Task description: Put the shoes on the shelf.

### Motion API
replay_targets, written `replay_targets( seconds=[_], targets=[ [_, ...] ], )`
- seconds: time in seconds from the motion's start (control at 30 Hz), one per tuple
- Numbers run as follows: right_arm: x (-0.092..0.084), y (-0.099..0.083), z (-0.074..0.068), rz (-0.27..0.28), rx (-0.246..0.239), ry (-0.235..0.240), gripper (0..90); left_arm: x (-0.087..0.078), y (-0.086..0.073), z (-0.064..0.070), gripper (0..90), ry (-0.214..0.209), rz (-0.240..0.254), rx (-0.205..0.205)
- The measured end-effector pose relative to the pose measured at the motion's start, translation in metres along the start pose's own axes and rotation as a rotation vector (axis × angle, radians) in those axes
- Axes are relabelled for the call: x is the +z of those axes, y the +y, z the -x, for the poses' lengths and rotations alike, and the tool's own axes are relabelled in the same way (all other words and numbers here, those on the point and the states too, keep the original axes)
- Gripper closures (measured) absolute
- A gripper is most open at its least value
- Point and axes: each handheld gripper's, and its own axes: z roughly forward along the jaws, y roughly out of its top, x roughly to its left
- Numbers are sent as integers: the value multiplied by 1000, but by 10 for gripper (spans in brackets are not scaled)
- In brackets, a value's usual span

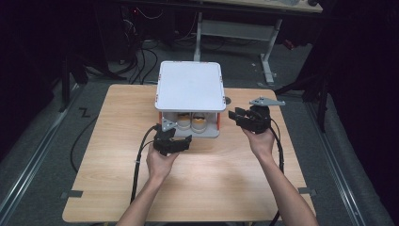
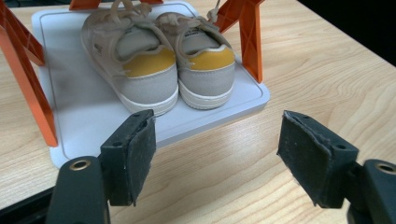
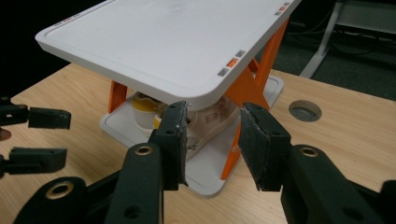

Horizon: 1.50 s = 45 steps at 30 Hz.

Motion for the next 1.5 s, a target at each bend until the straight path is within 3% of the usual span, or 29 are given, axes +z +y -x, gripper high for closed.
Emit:
replay_targets(
  seconds=[0.3, 0.4, 0.5, 0.83, 1.2, 1.5],
  targets=[
    [-23, -21, 3, 61, 20, 23, 566, -23, -7, -6, 270, -37, 47, -23],
    [-31, -31, 5, 70, 19, 21, 548, -28, -10, -8, 278, -30, 48, -15],
    [-39, -42, 9, 82, 49, 39, 536, -34, -12, -10, 285, -42, 40, -24],
    [-50, -73, 21, 53, 95, 10, 523, -49, -21, -18, 281, -30, 46, -21],
    [-59, -102, 27, 29, 118, -34, 515, -50, -36, -31, 268, 0, 20, -43],
    [-66, -125, 38, -3, 135, -103, 508, -55, -50, -44, 258, 45, 6, -57]
  ],
)
